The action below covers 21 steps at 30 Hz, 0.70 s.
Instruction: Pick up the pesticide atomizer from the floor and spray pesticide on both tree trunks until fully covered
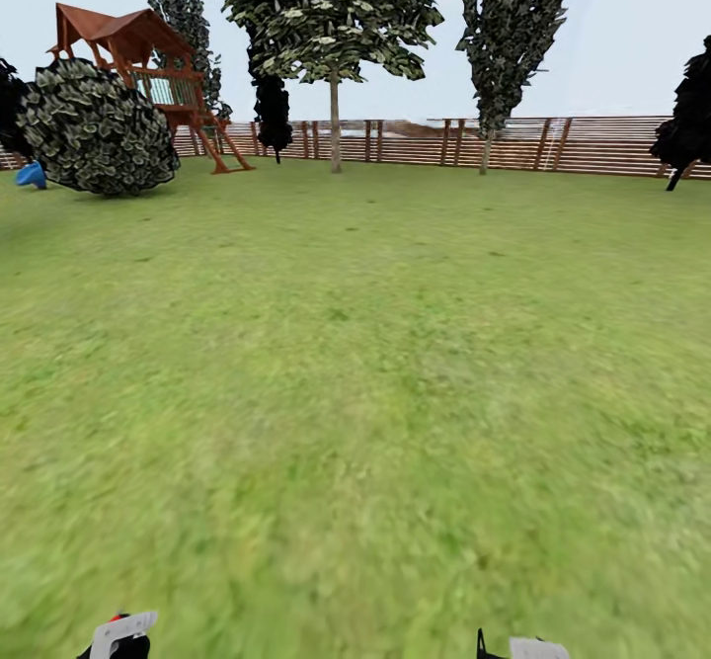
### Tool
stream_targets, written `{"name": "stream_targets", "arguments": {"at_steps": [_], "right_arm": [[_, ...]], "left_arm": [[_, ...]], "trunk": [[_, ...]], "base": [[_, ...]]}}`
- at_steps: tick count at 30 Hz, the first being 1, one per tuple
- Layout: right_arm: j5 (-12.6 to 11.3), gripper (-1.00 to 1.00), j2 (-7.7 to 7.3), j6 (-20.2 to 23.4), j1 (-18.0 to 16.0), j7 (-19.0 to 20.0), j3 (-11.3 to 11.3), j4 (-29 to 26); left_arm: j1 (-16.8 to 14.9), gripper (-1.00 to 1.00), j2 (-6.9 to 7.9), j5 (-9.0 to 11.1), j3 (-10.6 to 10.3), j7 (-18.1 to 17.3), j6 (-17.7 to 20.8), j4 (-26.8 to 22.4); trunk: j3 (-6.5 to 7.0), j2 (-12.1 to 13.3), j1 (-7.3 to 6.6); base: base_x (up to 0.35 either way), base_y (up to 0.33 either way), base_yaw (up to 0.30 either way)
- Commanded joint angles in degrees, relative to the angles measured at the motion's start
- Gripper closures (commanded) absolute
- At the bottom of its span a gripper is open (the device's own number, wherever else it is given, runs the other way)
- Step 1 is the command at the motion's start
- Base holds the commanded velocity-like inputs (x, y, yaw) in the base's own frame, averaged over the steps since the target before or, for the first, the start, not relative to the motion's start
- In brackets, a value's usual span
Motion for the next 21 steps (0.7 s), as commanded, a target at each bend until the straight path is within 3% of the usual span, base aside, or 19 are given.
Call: {"name": "stream_targets", "arguments": {"at_steps": [1,21], "right_arm": [[0.0,-1.0,0.0,0.0,0.0,0.0,0.01,0.0],[0.0,-1.0,0.0,0.0,0.0,0.0,0.01,0.0]], "left_arm": [[0.0,1.0,0.0,0.02,0.0,0.0,0.0,-0.01],[0.0,1.0,0.09,0.1,0.17,0.0,0.0,-0.09]], "trunk": [[0.0,0.0,0.0],[0.0,0.0,0.0]], "base": [[0.339,0.0,0.0],[0.339,0.0,0.0]]}}
